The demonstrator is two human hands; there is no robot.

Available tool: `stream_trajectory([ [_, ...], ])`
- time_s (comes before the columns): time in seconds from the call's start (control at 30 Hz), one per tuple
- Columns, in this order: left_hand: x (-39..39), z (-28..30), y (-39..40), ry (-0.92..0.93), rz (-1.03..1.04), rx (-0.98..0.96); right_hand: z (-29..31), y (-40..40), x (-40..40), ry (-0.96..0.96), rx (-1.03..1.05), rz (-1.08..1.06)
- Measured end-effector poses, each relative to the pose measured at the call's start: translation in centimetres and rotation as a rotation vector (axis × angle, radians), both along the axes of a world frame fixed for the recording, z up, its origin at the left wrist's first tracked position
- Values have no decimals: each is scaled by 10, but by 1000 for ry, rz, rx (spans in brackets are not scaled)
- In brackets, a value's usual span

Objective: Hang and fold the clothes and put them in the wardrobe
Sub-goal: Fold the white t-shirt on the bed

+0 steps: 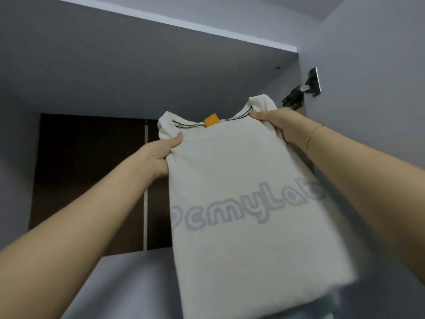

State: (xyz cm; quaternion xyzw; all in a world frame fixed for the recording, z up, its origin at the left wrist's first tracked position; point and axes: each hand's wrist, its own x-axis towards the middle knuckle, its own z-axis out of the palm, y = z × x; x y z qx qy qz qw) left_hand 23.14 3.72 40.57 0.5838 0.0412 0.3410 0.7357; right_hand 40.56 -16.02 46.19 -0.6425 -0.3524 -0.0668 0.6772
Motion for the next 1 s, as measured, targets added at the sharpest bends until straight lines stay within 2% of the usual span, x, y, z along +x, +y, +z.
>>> stream_trajectory([
  [0.1, 57, -8, 31, 118, 50, -33, -8, 39, 60, -20, -133, -127],
  [0.2, 104, -45, 54, 258, 110, -30, -57, 84, 109, -22, -333, -178],
  [0.37, 130, -107, 64, 419, 132, -4, -116, 116, 133, -28, -739, -219],
  [0.43, 119, -115, 61, 389, 57, -76, -118, 108, 129, 49, -760, -147],
  [0.53, 94, -122, 51, 309, 15, -119, -120, 83, 109, 180, -806, 129],
  [0.67, 61, -139, 37, 305, 117, 21, -130, 42, 82, 161, -946, 135],
  [0.8, 48, -152, 25, 212, 135, 105, -127, 24, 69, 180, -924, 182],
  [0.87, 47, -148, 20, 174, 140, 190, -120, 22, 64, 106, -930, 186],
  [0.93, 48, -139, 18, 154, 132, 189, -112, 22, 63, -44, -806, 90],
  [1.0, 52, -125, 20, 89, 132, 109, -104, 24, 69, -136, -617, 7],
])
